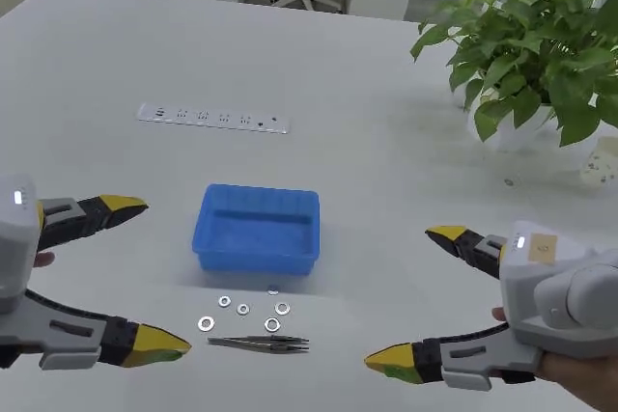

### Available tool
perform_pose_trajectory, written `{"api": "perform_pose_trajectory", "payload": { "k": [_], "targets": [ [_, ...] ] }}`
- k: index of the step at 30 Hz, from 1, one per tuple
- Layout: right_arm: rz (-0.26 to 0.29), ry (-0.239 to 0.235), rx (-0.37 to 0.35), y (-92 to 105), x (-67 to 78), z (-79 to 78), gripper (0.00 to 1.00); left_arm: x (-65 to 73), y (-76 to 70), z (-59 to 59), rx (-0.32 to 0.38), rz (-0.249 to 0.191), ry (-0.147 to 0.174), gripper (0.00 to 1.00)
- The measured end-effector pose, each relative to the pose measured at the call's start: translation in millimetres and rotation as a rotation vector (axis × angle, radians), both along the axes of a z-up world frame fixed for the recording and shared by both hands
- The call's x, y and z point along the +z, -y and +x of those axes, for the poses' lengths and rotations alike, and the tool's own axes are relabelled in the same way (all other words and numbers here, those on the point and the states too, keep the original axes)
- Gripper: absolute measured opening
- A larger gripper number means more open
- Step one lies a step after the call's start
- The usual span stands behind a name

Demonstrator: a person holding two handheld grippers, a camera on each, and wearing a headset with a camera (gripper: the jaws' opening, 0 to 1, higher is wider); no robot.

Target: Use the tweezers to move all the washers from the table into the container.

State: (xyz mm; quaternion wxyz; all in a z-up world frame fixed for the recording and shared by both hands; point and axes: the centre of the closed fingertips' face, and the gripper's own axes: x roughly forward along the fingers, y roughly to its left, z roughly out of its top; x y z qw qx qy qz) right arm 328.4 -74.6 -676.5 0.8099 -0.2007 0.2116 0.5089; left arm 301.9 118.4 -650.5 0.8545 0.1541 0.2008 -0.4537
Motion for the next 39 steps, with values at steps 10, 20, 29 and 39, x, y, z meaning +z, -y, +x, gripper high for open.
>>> {"api": "perform_pose_trajectory", "payload": {
  "k": [10, 20, 29, 39],
  "targets": [
    [0.003, -0.003, -0.002, 0.8, -1.1, 0.6, 1.00, -2.6, 0.0, -0.1, -0.006, 0.007, -0.007, 1.00],
    [-0.005, 0.001, 0.004, 1.9, -1.0, 2.6, 0.99, -2.9, 1.9, 1.3, -0.013, 0.012, -0.008, 1.00],
    [-0.026, 0.012, 0.021, 2.3, -1.1, 3.9, 0.98, -4.0, 2.3, 3.6, -0.020, 0.019, -0.005, 1.00],
    [-0.047, 0.018, 0.039, 1.5, -1.3, 8.5, 0.98, -7.4, 3.6, 6.3, -0.036, 0.034, -0.011, 0.99]
  ]
}}
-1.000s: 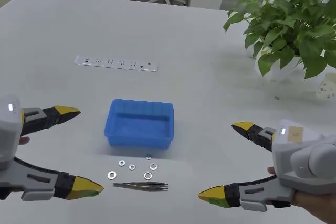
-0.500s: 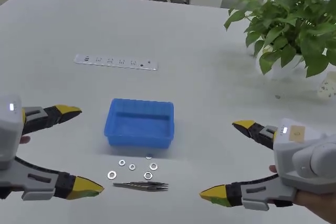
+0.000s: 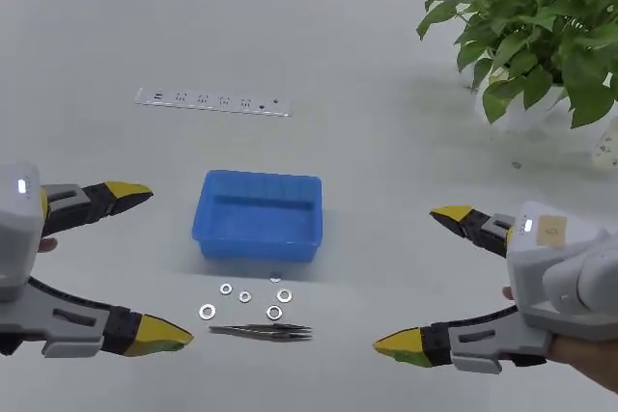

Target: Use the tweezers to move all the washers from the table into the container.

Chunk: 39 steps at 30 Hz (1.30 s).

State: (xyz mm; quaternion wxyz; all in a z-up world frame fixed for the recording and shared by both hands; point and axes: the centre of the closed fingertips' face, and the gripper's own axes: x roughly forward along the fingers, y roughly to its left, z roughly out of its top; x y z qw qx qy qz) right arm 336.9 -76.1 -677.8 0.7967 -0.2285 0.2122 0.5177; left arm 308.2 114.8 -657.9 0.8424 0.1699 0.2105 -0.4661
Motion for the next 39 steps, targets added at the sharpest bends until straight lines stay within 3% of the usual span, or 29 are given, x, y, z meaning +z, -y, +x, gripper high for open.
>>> {"api": "perform_pose_trajectory", "payload": {
  "k": [14, 21, 39],
  "targets": [
    [-0.032, 0.015, 0.054, -3.7, -0.7, 6.2, 0.94, -9.4, 2.0, 5.0, -0.029, 0.026, -0.005, 0.98],
    [-0.046, 0.019, 0.088, -7.9, -4.7, 7.4, 0.90, -19.3, 6.9, 5.2, -0.059, 0.044, -0.028, 0.92],
    [-0.114, -0.014, 0.249, -26.1, -31.3, 0.9, 0.65, -54.3, 15.3, -2.1, -0.156, 0.098, -0.087, 0.62]
  ]
}}
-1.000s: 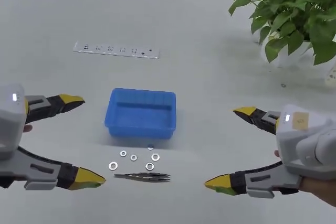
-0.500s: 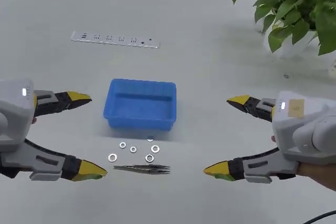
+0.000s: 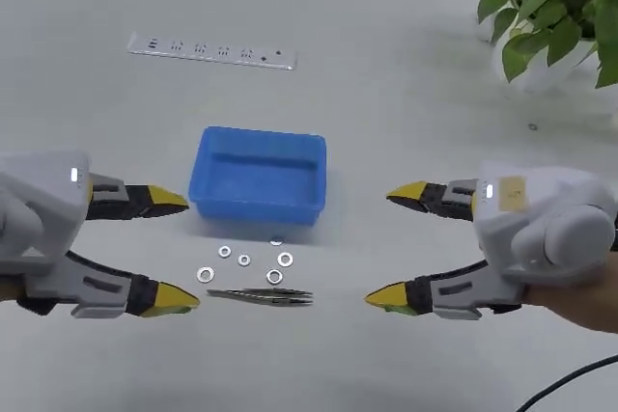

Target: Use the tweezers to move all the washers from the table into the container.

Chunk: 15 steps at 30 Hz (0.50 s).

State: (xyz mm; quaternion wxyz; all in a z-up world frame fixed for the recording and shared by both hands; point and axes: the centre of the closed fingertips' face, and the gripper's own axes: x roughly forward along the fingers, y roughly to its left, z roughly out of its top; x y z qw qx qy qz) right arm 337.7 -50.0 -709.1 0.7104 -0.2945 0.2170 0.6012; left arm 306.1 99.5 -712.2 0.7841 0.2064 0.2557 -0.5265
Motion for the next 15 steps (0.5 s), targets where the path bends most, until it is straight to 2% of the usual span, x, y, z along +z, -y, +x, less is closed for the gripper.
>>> {"api": "perform_pose_trajectory", "payload": {
  "k": [15],
  "targets": [
    [-0.069, -0.017, 0.147, -19.0, -26.6, -9.8, 0.48, -33.8, 10.4, -5.2, -0.098, 0.070, -0.042, 0.42]
  ]
}}
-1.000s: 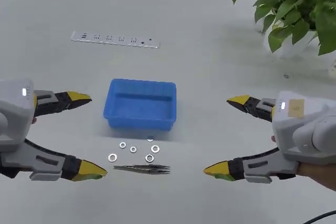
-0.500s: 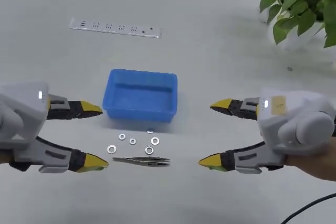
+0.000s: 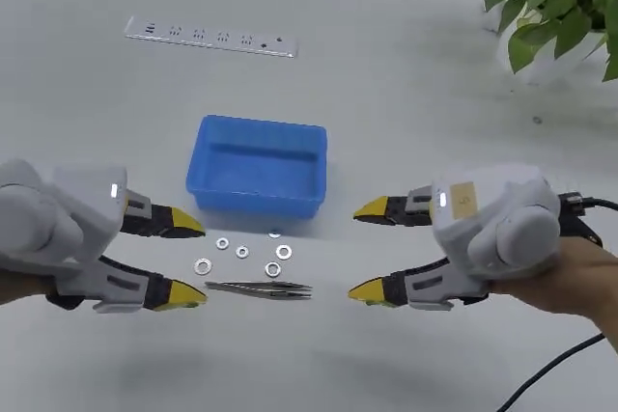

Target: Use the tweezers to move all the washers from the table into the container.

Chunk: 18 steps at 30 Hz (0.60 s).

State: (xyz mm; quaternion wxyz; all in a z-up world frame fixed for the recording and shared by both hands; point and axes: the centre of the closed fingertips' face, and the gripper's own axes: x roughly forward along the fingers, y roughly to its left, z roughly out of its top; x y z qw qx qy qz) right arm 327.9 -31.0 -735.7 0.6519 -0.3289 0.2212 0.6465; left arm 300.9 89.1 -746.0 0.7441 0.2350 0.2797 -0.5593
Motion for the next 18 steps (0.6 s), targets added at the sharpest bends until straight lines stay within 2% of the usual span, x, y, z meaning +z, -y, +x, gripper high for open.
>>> {"api": "perform_pose_trajectory", "payload": {
  "k": [9, 18],
  "targets": [
    [-0.030, -0.023, 0.068, -14.8, -18.8, -10.4, 0.41, -17.4, 1.0, 1.6, -0.026, 0.037, -0.027, 0.30],
    [-0.070, -0.029, 0.133, -30.8, -37.4, -16.8, 0.32, -33.3, 3.3, 0.4, -0.065, 0.082, -0.051, 0.25]
  ]
}}
